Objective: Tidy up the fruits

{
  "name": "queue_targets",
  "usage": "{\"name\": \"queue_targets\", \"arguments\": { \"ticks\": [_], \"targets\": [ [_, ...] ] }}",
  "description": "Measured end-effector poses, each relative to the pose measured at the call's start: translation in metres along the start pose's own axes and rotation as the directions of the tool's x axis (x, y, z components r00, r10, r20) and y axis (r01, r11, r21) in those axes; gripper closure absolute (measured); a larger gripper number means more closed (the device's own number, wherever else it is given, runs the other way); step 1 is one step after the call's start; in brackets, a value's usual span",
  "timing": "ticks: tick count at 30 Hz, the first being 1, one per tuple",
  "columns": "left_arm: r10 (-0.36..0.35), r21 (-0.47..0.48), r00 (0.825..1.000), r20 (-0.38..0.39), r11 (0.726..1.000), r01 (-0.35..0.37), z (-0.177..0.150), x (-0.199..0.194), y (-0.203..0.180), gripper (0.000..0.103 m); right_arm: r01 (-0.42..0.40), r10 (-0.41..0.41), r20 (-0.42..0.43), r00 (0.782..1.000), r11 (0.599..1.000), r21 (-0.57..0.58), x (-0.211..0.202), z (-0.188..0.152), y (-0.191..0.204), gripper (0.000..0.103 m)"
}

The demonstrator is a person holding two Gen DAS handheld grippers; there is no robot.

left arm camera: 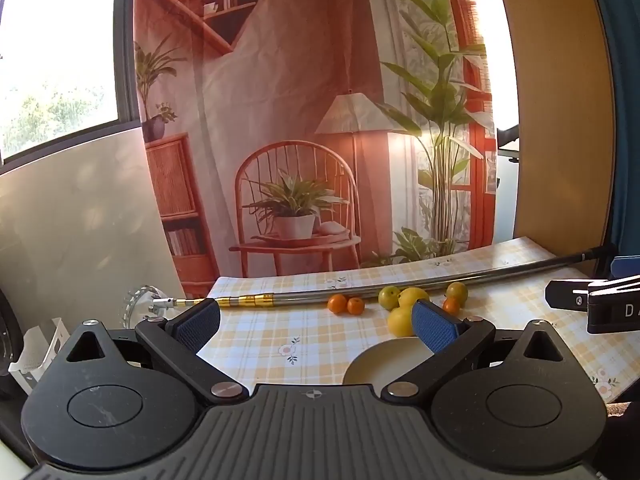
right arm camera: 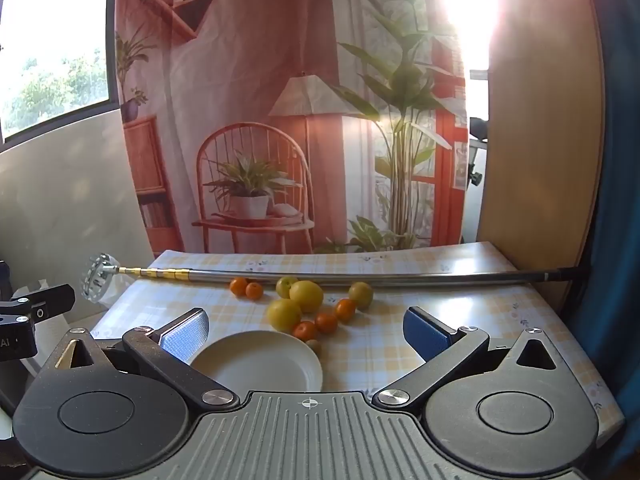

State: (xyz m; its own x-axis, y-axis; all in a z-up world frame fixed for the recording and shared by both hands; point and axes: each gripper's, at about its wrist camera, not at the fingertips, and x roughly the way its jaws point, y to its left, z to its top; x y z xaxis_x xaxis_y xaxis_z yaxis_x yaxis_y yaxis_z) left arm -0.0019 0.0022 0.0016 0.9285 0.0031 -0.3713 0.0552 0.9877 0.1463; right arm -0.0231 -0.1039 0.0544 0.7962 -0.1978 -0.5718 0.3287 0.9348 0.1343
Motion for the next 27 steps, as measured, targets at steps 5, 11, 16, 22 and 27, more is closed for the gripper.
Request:
{"name": "queue_targets", "arguments": {
  "ticks": [5,11,16,22,27],
  "targets": [
    [-0.002,0.014,1.0,0.001,1.0,0.002,-0.001,-0.005,-0.008,0.0,0.002,-0.002,0.002,1.0,1.0,-0.004,0.0,0.0,0.0,0.0],
    [-0.004,0.004,1.0,-0.012,1.0,0.005,0.001,-0.007,-0.011,0.0,0.003,-0.003,0.003,1.0,1.0,-0.005,-0.001,0.001,0.0,0.0],
    [-0.008,-0.006,1.0,-0.018,1.0,0.008,0.0,0.004,-0.001,0.0,0.003,-0.003,0.003,1.0,1.0,-0.006,-0.001,0.001,0.001,0.0],
    [-0.003,-0.004,1.0,-0.017,1.0,0.003,0.0,0.002,-0.003,0.0,0.003,-0.003,0.003,1.0,1.0,-0.007,-0.001,0.0,0.001,0.0],
    [-0.003,-0.005,1.0,-0.019,1.0,0.003,0.001,0.003,-0.004,0.0,0.003,-0.003,0.004,1.0,1.0,-0.007,-0.002,0.0,0.002,0.0]
  ]
}}
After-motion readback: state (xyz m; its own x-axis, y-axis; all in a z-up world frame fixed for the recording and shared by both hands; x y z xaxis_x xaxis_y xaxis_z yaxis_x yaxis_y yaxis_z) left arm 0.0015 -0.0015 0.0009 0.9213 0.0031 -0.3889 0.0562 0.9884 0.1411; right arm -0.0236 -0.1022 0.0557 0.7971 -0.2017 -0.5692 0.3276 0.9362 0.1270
